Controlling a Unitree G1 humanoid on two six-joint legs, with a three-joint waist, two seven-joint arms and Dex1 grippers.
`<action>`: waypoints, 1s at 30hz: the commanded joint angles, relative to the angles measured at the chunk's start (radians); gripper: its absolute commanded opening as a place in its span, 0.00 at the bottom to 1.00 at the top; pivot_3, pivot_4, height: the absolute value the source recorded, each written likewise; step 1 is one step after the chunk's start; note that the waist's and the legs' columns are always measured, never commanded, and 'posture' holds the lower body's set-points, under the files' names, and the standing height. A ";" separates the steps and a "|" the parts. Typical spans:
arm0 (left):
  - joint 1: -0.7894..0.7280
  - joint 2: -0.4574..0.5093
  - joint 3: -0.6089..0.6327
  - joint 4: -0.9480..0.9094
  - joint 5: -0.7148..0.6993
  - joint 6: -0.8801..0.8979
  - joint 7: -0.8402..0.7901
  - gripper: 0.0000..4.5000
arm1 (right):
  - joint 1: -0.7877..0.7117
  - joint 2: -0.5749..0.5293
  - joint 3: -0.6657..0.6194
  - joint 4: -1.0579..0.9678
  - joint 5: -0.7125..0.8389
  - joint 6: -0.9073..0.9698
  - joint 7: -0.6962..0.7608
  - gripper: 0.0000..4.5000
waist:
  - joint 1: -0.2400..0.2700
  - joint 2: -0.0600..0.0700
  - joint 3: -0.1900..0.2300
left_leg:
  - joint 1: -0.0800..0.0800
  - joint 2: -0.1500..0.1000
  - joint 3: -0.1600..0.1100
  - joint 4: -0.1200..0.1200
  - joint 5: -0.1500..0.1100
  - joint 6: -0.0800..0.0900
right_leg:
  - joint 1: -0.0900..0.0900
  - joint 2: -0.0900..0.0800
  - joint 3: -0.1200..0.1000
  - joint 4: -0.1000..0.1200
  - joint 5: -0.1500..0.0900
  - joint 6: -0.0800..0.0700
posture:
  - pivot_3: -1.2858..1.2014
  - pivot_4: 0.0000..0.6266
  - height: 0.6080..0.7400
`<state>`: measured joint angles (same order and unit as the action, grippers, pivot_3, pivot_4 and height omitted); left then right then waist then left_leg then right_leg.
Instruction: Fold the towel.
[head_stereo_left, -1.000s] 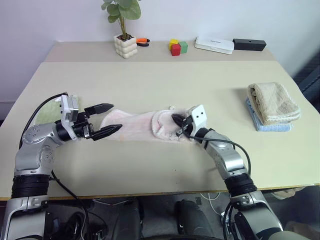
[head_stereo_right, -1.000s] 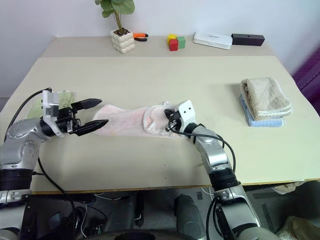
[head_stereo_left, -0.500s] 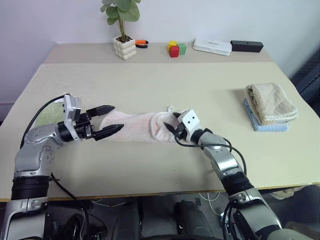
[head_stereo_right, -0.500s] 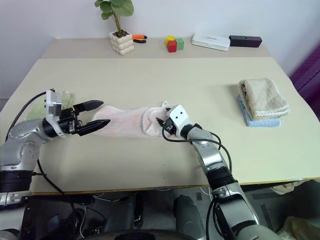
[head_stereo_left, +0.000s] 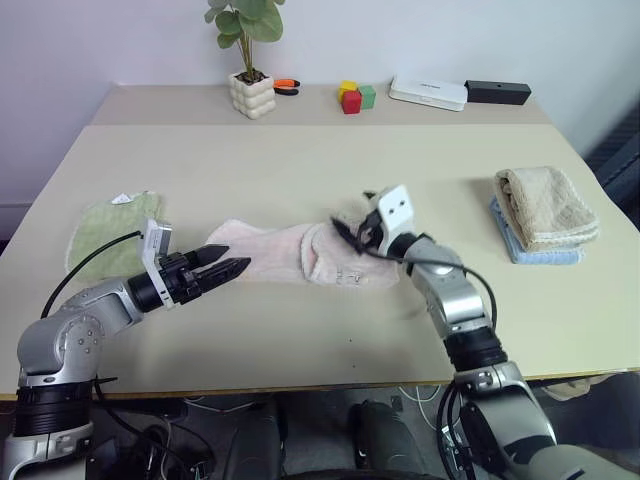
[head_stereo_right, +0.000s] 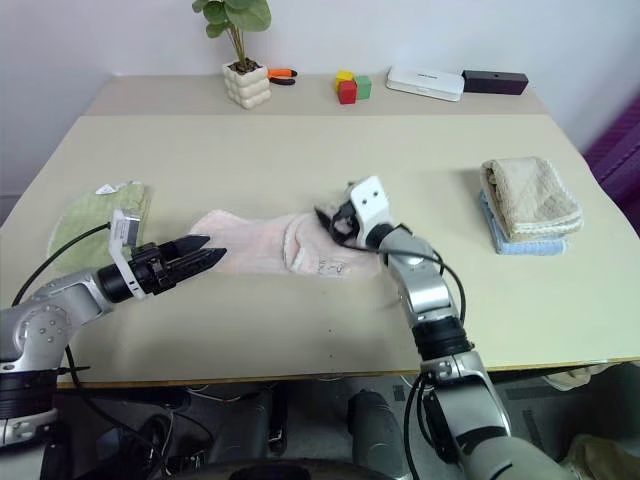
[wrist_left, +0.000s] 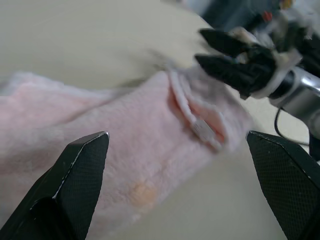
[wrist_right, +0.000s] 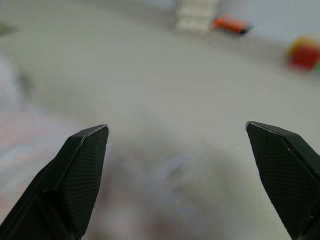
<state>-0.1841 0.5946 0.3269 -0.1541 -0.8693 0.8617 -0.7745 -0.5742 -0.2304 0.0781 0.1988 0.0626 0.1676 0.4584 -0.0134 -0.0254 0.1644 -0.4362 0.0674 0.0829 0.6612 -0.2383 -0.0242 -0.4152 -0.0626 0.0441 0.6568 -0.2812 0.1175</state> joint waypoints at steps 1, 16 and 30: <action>0.068 -0.054 0.068 -0.132 -0.158 0.109 0.131 1.00 | -0.021 -0.044 -0.022 -0.079 0.019 0.009 0.038 0.99 | -0.004 0.000 0.000 | 0.000 0.000 0.000 0.000 0.000 0.000 | 0.000 0.000 0.000 -0.001 0.000 0.000 | 0.52 0.24 0.96; 0.289 -0.196 0.205 -0.159 -0.819 0.070 0.774 1.00 | 0.219 -0.447 -0.186 -0.547 0.517 0.313 0.548 0.99 | 0.000 -0.001 0.000 | 0.010 0.000 -0.004 -0.002 -0.002 0.001 | 0.013 -0.003 -0.001 -0.009 -0.003 -0.007 | 0.52 0.24 0.96; 0.304 -0.269 0.159 -0.118 -0.946 -0.123 1.007 1.00 | 0.239 -0.414 -0.137 -0.538 0.480 0.285 0.472 0.99 | 0.002 -0.001 0.000 | 0.011 -0.002 -0.003 -0.008 -0.001 0.001 | 0.012 -0.003 0.000 -0.012 -0.003 -0.009 | 0.52 0.24 0.96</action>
<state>0.1272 0.3116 0.4770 -0.2675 -1.7990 0.7533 0.2263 -0.3267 -0.6465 -0.0510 -0.3193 0.5426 0.4730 0.9365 -0.0110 -0.0260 0.1641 -0.4253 0.0655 0.0800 0.6532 -0.2393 -0.0237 -0.4036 -0.0658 0.0442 0.6448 -0.2844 0.1086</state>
